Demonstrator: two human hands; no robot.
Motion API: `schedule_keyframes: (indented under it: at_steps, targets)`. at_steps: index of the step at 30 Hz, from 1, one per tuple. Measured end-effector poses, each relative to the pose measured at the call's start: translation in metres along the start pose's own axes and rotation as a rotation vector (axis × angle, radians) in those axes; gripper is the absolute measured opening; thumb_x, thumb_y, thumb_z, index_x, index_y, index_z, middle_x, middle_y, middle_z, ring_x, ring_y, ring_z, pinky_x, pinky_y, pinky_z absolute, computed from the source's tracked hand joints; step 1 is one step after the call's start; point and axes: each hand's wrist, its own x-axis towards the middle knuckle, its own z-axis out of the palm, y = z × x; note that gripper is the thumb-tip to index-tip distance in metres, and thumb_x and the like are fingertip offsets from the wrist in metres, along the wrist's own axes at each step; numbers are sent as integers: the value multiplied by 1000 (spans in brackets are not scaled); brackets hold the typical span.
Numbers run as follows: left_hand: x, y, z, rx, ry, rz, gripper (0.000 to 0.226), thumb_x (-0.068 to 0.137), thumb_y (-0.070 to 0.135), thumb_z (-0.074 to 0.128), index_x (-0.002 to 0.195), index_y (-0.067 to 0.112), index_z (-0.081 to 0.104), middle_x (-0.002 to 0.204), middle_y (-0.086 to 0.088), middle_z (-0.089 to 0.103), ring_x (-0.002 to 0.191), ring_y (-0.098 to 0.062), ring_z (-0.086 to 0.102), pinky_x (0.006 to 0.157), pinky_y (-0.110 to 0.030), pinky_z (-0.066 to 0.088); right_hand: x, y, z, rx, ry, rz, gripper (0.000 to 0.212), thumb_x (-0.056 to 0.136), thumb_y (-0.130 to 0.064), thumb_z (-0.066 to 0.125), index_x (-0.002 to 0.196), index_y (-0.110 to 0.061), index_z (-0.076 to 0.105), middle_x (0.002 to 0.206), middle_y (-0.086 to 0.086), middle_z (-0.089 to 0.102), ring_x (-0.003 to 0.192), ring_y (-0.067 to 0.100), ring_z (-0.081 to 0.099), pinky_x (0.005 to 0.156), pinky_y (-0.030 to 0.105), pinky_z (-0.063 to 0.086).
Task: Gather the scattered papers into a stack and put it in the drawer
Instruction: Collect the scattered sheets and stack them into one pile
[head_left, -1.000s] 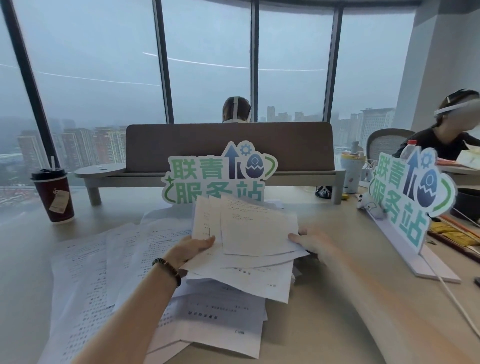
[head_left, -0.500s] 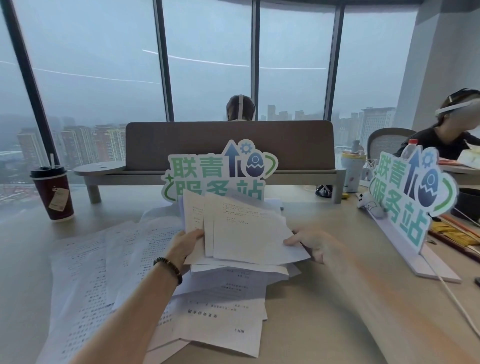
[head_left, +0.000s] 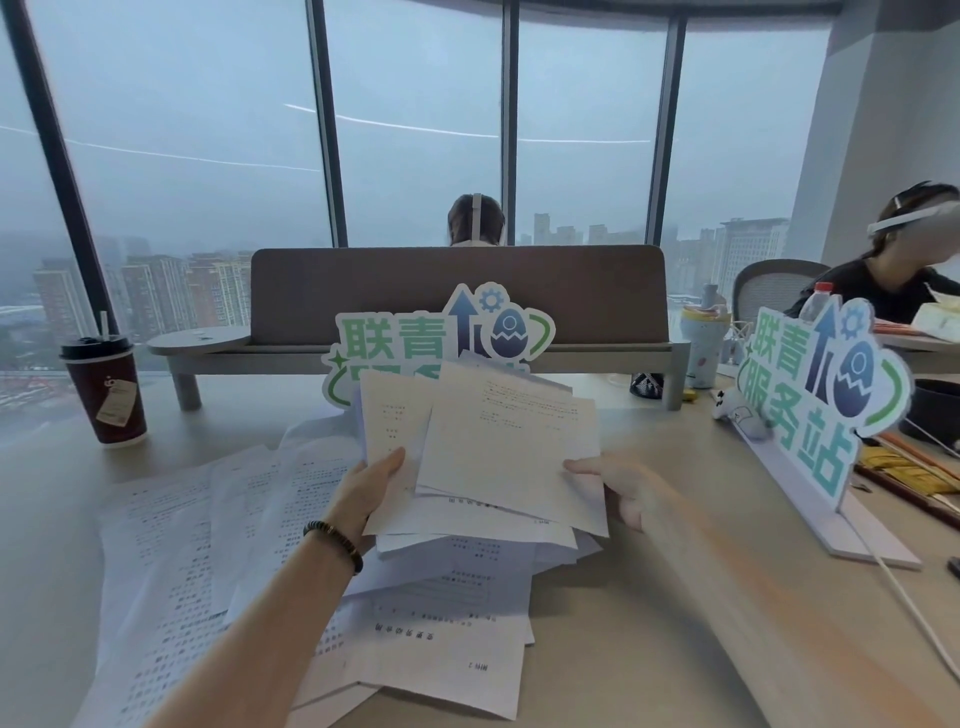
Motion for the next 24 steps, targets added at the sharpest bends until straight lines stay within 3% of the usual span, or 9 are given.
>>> schedule_keyframes:
  at_steps: [3,6,10,13,15,18,24]
  targets:
    - [-4,2,4,4,-32,17,27,99,29,57,119,12,63,104,-12,73,81,-30,71,56,-32,60,3,0,3,98,35,-63,13,91,-22,71,100,-13,67,114,11,70,108,33,65,103,50,48]
    - [-6,3,8,15,-62,11,32,97,34,58,121,14,63,106,-11,74,81,-28,73,56,-31,59,7,2,6,87,116,-78,8,96,-14,64,89,-14,61,111,14,68,99,31,65,93,47,51]
    - [-9,3,7,25,-63,-25,30,97,28,60,121,9,61,99,-11,73,73,-24,71,48,-25,56,8,-2,-2,45,165,-97,9,94,-10,64,87,-15,63,110,15,70,95,30,66,95,48,52]
    - [-8,5,6,17,-46,-46,34,97,24,60,125,5,59,97,-12,71,74,-25,68,46,-24,55,8,-6,-10,35,197,-134,3,95,-7,63,96,-9,63,101,12,68,94,30,64,97,49,52]
    - [-6,4,5,-5,-33,-43,36,97,22,60,128,4,58,104,-15,70,80,-28,68,50,-28,57,7,-7,-13,21,184,-125,8,95,-7,63,102,-8,64,99,12,68,95,31,66,98,52,51]
    - [-4,2,5,-64,1,-33,38,97,22,60,132,6,56,115,-18,69,89,-33,68,68,-38,58,3,-8,-14,-45,139,-74,3,93,-10,65,94,-12,64,103,15,71,98,35,68,95,57,52]
    - [-7,2,6,-79,57,6,33,100,24,56,128,8,55,104,-12,70,87,-30,68,67,-37,56,-5,-7,-5,-109,58,-25,6,96,-12,62,101,-8,62,110,18,71,103,37,69,92,52,55]
